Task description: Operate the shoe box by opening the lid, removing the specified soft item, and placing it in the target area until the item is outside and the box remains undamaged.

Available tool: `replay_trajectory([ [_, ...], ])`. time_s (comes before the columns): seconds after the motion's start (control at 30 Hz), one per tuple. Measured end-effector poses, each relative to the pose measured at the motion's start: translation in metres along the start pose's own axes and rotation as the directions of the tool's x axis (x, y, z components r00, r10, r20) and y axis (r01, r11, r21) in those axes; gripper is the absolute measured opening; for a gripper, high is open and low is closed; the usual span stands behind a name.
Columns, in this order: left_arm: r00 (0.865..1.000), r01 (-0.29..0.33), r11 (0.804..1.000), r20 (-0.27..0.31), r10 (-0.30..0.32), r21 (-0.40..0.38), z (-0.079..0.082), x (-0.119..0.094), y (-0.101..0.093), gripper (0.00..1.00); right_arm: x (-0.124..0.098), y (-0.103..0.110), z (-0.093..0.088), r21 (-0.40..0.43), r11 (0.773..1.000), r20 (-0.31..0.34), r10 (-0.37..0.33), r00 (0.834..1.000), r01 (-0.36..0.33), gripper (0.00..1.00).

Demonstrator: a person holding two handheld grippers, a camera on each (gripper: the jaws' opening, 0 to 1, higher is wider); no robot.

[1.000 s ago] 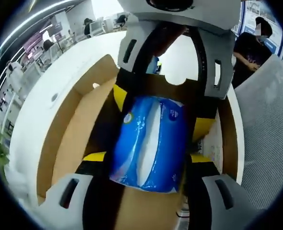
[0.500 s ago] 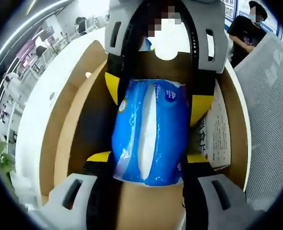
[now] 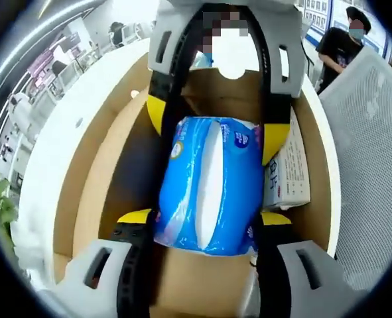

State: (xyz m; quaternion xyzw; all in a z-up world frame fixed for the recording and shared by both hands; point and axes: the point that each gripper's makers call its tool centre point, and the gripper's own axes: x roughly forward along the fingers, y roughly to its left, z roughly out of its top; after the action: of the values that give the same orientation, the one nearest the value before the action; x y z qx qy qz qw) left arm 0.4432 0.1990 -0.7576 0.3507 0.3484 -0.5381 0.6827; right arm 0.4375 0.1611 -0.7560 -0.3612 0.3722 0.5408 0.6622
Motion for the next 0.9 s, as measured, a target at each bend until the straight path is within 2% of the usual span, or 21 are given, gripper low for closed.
replay_trajectory([
  [0.13,1.000,0.013,1.000,-0.006,-0.013,-0.001,0.001,0.006,-0.001,0.68,0.005,-0.001,-0.002,0.003,1.000,-0.015,0.006,1.000,-0.006,0.64],
  [0.3,0.999,0.027,0.999,-0.025,-0.026,0.032,0.000,0.013,-0.004,0.69,0.010,0.000,-0.004,0.014,1.000,-0.023,0.024,0.999,-0.024,0.64],
  [0.6,0.998,0.057,0.998,-0.042,-0.055,0.039,-0.007,0.023,-0.007,0.68,0.019,0.003,-0.008,0.002,0.999,-0.050,0.052,0.997,-0.052,0.65],
  [0.9,0.998,0.059,0.998,-0.025,-0.058,0.028,-0.009,0.031,-0.007,0.69,0.029,0.004,-0.011,0.017,0.997,-0.059,0.072,0.996,-0.071,0.64],
])
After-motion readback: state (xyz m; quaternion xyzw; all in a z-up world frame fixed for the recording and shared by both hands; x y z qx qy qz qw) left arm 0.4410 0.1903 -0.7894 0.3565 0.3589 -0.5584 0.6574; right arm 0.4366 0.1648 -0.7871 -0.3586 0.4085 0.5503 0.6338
